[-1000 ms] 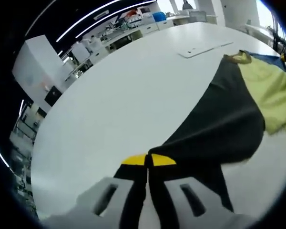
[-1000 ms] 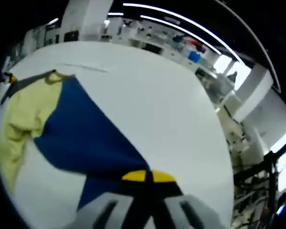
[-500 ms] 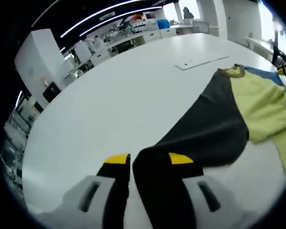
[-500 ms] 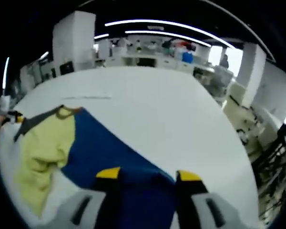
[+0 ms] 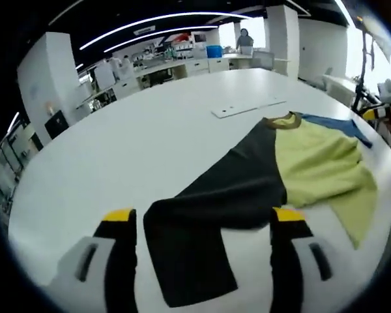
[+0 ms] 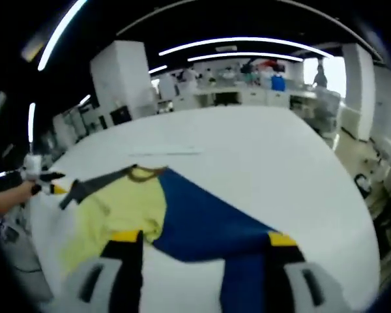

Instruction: Fold the garment on the visible template until the final outline fits inside the template.

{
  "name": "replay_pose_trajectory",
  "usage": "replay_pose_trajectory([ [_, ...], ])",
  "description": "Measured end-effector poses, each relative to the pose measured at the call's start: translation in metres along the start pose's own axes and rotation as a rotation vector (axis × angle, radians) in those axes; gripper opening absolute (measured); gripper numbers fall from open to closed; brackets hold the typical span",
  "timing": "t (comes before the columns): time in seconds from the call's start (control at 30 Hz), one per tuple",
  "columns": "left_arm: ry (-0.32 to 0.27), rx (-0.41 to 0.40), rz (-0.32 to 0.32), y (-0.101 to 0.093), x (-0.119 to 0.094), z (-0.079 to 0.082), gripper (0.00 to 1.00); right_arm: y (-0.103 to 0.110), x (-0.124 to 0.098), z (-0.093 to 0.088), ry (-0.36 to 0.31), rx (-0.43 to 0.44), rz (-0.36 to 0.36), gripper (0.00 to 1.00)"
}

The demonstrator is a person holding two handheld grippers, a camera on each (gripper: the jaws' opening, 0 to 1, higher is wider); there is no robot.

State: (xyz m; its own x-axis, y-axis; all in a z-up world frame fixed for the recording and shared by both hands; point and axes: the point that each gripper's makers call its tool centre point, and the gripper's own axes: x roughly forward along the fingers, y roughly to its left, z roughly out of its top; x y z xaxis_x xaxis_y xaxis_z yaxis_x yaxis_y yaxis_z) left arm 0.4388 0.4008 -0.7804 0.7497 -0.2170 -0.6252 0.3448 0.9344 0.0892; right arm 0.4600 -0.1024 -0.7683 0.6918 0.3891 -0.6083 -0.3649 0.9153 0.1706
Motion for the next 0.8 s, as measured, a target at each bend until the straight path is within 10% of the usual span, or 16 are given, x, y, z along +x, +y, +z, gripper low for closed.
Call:
replay_pose_trajectory([
  [0.8,-0.164,-0.039,-0.17,-0.105,-0.051,0.011,0.99,0.096,-0.008,-0.066,0.062,-0.083,0.211,0.73],
])
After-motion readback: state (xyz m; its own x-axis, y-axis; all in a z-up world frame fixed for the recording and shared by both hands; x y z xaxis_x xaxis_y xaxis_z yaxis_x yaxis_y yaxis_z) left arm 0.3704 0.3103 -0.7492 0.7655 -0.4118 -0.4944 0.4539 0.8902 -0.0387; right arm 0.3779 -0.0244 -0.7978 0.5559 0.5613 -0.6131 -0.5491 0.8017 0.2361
